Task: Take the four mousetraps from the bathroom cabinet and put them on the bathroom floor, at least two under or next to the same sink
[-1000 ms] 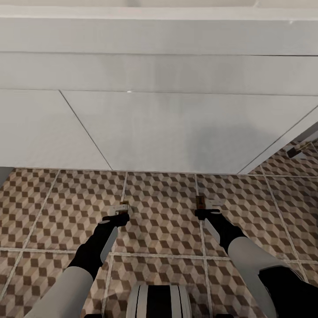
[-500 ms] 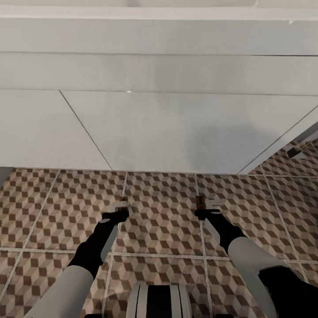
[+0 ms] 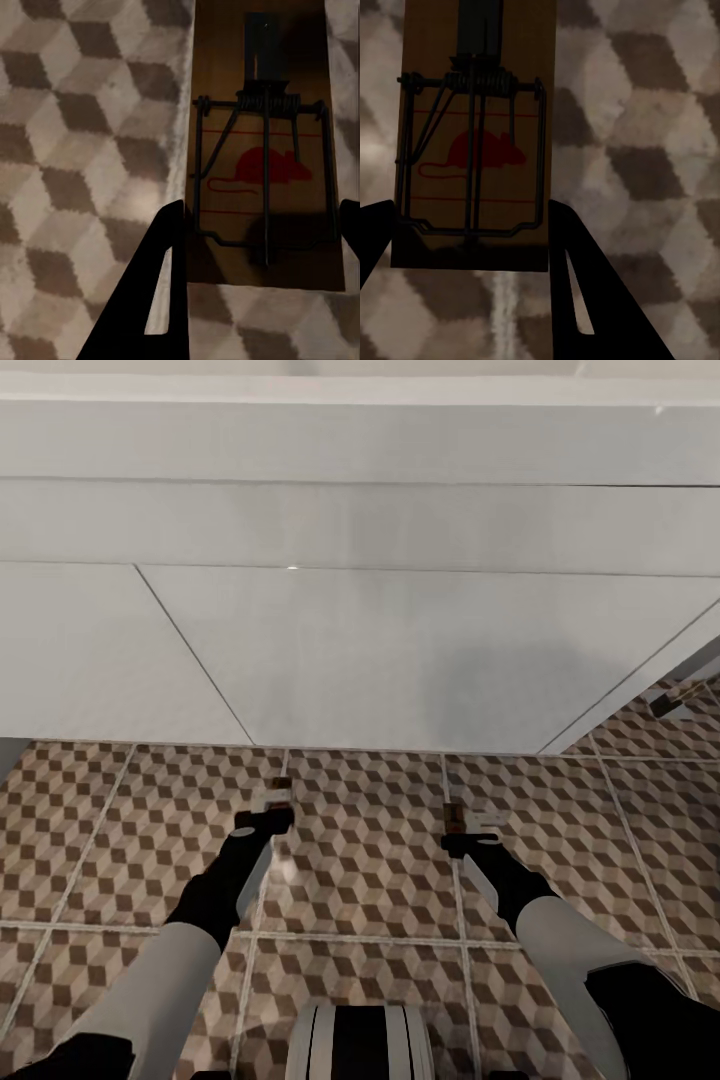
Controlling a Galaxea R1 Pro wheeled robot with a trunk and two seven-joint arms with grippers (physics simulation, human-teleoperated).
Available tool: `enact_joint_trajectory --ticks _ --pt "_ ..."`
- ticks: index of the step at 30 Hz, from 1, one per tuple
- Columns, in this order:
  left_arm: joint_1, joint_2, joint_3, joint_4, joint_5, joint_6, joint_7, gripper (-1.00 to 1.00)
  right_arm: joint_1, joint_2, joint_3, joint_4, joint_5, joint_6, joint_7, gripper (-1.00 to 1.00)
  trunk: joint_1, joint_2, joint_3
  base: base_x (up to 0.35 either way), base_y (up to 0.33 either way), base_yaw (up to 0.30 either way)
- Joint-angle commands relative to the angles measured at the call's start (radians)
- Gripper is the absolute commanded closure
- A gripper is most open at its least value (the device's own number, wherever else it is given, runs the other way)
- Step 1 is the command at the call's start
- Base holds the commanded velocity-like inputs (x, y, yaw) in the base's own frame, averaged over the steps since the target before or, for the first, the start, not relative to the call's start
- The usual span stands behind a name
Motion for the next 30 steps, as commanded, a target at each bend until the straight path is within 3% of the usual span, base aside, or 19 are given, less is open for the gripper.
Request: enact_joint_trajectory --ticks 1,7,14,30 --pt "-0.009 -0.001 -0.004 0.008 0.005 0.005 0.008 1.00 0.000 0.000 0.008 -0.002 -0.013 0.004 -0.006 1.00 0.000 0.000 -0.001 0.000 0.000 0.000" --pt "-0.065 -0.021 -0.004 0.093 0.003 -0.045 0.008 1.00 0.000 0.000 0.008 -0.002 -0.014 0.004 -0.006 1.00 0.000 0.000 -0.001 0.000 0.000 0.000" --pt "-0.084 -0.030 -0.004 0.182 0.004 -0.108 0.006 1.00 0.000 0.000 0.008 -0.002 -0.014 0.004 -0.006 1.00 0.000 0.000 -0.001 0.000 0.000 0.000" --pt "-0.094 -0.035 -0.005 0.323 -0.003 -0.118 0.004 1.00 0.000 0.009 0.009 -0.002 -0.015 0.004 -0.011 1.00 0.000 0.000 -0.001 0.000 0.000 0.000"
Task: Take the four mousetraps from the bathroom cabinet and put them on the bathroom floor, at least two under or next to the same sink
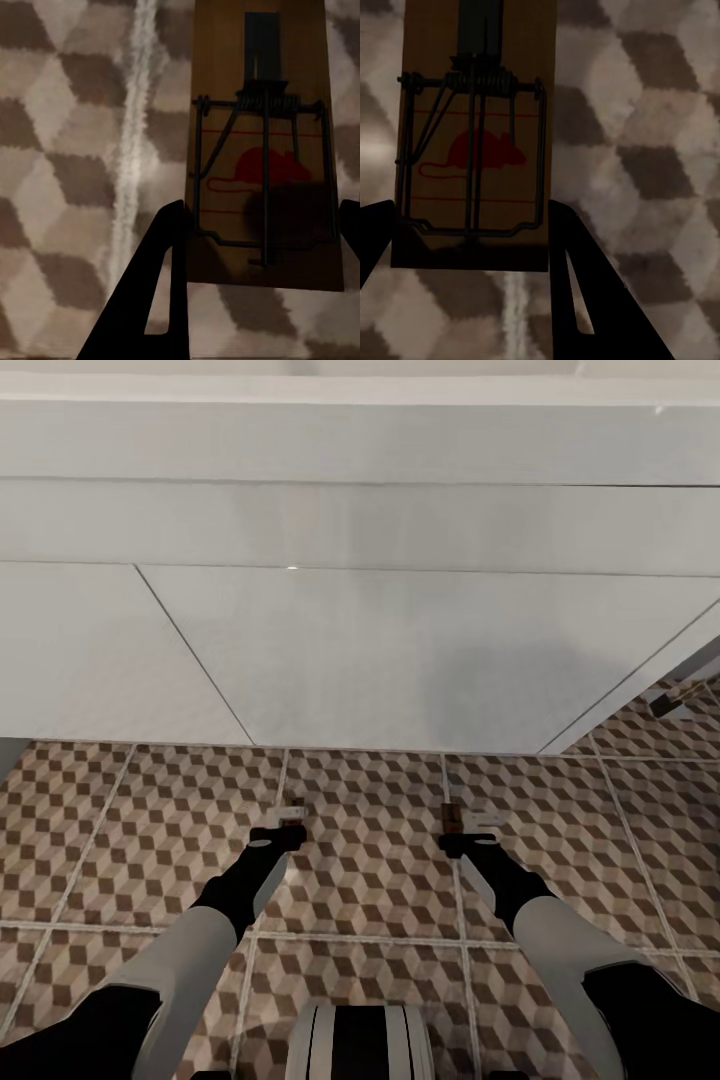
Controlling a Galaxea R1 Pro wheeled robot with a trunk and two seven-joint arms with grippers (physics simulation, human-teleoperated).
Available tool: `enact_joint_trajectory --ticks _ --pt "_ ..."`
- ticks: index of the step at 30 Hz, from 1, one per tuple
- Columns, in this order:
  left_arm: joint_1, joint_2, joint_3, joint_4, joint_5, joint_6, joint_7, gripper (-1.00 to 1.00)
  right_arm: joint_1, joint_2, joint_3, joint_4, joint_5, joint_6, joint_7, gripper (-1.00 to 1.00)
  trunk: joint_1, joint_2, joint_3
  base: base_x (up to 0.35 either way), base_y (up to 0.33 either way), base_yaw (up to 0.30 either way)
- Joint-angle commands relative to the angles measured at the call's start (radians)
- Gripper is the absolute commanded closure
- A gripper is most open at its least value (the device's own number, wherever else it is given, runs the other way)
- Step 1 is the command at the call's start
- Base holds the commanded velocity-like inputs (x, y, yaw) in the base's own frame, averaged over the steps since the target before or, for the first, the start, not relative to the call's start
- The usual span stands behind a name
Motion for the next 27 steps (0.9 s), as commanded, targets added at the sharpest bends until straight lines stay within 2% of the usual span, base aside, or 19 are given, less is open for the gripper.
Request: enact_joint_trajectory --ticks 1,24,27 --pt "0.000 0.001 -0.007 -0.002 0.000 0.008 0.008 1.00 0.000 0.001 0.008 -0.002 -0.013 0.004 -0.007 1.00 0.000 0.000 -0.001 0.000 0.000 0.000" --pt "0.001 -0.006 0.000 -0.023 -0.009 0.009 0.022 1.00 0.000 0.007 0.009 -0.003 -0.014 0.007 -0.014 1.00 0.000 0.000 -0.001 0.000 0.000 0.000" --pt "0.001 -0.006 0.001 -0.023 -0.007 0.008 0.023 1.00 0.000 0.008 0.009 -0.003 -0.014 0.007 -0.014 1.00 0.001 -0.001 -0.012 0.000 0.000 0.000"
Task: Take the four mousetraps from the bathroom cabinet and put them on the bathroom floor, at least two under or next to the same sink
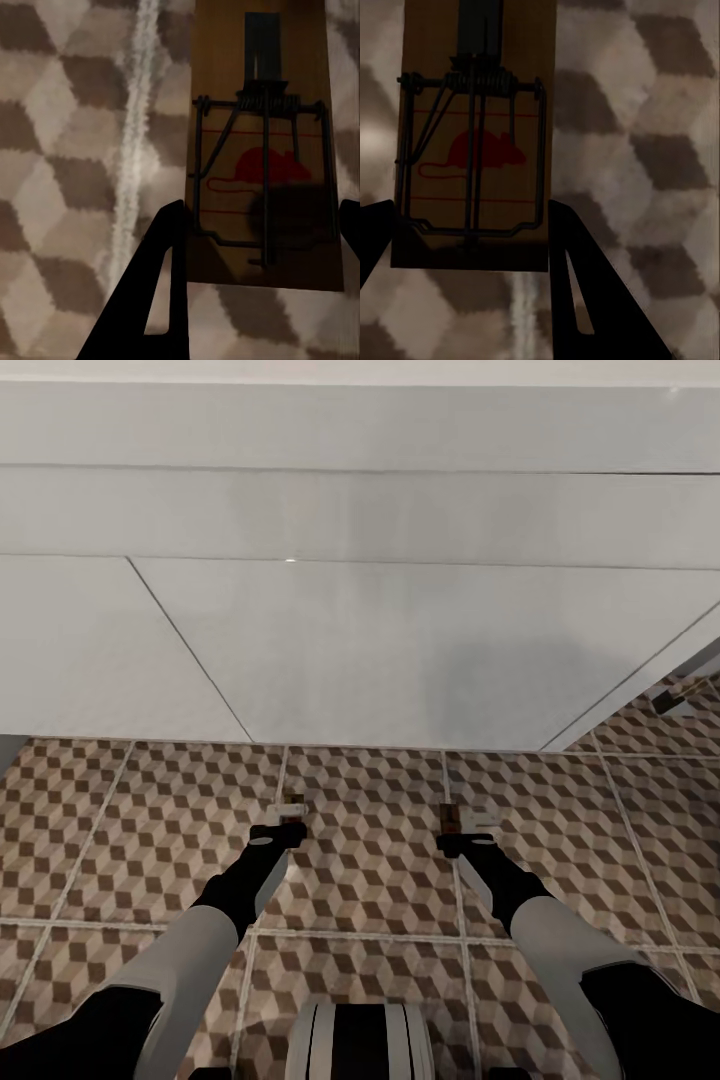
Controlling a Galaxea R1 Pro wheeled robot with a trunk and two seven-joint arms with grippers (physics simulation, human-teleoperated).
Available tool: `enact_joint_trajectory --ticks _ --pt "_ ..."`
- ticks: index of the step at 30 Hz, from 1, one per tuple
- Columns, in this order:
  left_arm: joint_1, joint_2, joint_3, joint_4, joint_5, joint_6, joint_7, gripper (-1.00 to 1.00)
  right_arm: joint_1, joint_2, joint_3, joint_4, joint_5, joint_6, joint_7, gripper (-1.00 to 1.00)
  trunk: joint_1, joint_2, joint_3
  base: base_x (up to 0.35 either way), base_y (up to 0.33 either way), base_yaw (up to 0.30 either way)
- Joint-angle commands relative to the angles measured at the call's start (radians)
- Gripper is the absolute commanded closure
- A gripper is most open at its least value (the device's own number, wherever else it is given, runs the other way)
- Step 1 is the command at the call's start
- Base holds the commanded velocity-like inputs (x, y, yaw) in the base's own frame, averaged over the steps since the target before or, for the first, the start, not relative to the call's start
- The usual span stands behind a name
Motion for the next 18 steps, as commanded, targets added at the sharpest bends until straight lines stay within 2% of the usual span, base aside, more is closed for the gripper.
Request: enact_joint_trajectory --ticks 1,18 --pt "0.000 0.000 -0.006 -0.002 0.003 0.006 0.008 1.00 0.000 -0.001 0.008 -0.002 -0.013 0.004 -0.006 1.00 0.000 -0.001 -0.005 0.000 0.000 0.000" --pt "0.000 0.000 -0.008 -0.004 0.007 0.006 0.008 1.00 0.000 -0.001 0.008 -0.002 -0.013 0.004 -0.006 1.00 0.007 -0.004 -0.066 0.000 0.000 0.000"
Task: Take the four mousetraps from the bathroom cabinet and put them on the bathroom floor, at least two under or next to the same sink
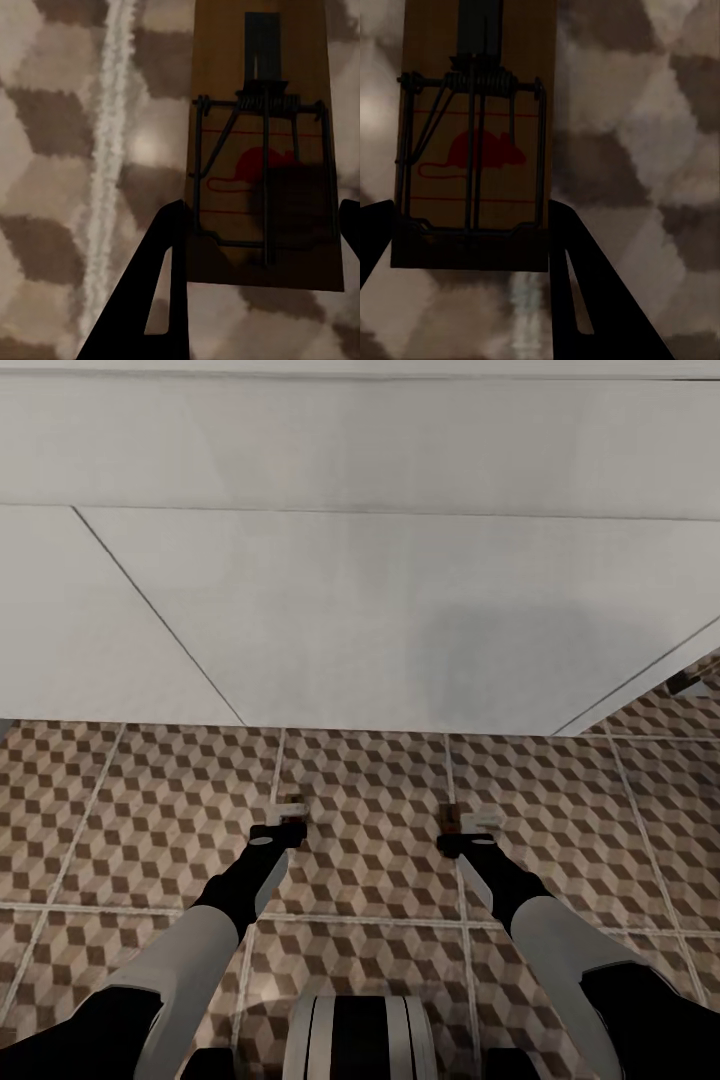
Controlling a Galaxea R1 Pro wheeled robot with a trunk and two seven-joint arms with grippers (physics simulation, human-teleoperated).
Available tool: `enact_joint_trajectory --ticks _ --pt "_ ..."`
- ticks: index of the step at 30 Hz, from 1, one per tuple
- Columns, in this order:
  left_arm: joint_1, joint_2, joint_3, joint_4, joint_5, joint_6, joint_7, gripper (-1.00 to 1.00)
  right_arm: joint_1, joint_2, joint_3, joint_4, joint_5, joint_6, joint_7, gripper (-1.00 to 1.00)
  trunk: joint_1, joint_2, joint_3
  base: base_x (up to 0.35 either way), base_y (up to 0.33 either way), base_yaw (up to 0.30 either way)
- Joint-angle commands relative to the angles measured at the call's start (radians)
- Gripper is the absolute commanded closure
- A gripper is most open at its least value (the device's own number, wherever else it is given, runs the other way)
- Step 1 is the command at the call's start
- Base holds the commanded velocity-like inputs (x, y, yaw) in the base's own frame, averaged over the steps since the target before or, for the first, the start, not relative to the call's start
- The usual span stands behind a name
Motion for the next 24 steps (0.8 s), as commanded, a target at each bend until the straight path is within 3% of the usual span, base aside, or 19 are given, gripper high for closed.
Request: enact_joint_trajectory --ticks 1,24 --pt "0.000 0.001 -0.007 -0.002 0.004 0.006 0.009 1.00 0.000 -0.001 0.008 -0.002 -0.013 0.004 -0.006 1.00 0.000 0.000 -0.001 0.000 0.000 0.000" --pt "0.000 0.001 -0.006 -0.002 0.002 -0.003 0.010 1.00 0.000 -0.001 0.008 -0.002 -0.013 0.003 -0.004 1.00 0.000 0.000 -0.001 0.000 0.000 0.000"
